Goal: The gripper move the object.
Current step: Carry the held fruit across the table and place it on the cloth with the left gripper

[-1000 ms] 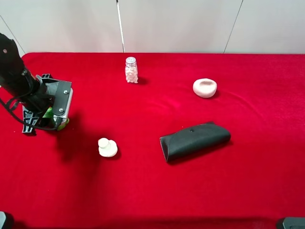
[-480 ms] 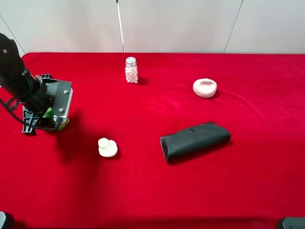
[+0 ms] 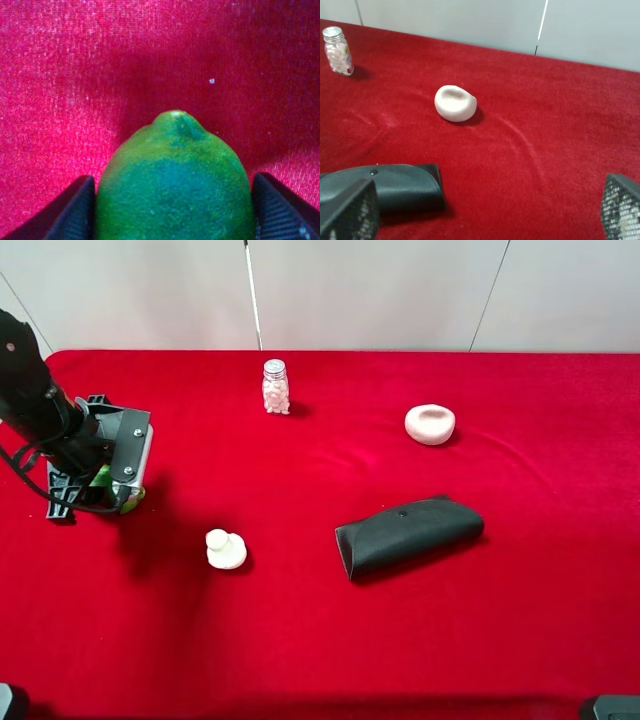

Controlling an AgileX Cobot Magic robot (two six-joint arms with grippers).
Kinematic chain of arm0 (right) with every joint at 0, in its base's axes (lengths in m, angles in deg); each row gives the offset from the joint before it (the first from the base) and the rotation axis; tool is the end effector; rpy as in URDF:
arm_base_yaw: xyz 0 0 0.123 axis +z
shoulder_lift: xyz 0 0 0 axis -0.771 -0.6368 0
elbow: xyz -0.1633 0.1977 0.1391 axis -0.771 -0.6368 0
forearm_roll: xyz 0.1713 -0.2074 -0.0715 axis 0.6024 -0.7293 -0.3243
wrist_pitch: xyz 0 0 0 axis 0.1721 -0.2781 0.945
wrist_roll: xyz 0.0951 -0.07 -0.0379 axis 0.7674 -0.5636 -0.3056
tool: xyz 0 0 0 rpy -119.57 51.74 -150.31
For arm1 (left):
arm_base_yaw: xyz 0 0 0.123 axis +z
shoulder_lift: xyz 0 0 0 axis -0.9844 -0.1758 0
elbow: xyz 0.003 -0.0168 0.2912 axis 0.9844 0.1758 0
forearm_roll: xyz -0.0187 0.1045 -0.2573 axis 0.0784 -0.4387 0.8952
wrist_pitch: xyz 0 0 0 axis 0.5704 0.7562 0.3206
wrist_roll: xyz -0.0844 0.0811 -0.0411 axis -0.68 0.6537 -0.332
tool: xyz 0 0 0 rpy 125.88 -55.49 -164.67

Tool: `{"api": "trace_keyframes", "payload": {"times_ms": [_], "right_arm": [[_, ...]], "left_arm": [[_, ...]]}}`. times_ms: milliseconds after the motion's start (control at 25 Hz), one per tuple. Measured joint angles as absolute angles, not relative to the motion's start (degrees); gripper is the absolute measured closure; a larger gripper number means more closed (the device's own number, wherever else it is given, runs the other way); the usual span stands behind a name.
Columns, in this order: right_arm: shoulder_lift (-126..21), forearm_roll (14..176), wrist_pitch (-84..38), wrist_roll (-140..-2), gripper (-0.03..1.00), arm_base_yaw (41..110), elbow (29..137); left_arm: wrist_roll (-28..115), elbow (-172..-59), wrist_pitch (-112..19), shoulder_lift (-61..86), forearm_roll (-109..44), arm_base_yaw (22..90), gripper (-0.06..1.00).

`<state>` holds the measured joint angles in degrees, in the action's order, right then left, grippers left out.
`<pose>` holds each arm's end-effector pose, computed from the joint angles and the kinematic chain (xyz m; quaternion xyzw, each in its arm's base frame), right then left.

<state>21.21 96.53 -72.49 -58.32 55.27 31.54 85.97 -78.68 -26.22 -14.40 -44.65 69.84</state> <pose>0.0402 0.0202 0.2790 -0.1090 0.8346 0.0559 0.5371 0.2990 -0.0542 0.0729 0.6745 0.7287 0.0600 0.1025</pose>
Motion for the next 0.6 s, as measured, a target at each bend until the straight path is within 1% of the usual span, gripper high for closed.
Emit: {"api": "trace_keyframes", "payload": {"times_ms": [600], "right_arm": [[21.21, 96.53, -72.49, -58.32, 0.27, 55.27, 31.54]], "left_arm": [[85.97, -78.68, -24.44, -14.14, -44.65, 69.84, 0.33]]}}
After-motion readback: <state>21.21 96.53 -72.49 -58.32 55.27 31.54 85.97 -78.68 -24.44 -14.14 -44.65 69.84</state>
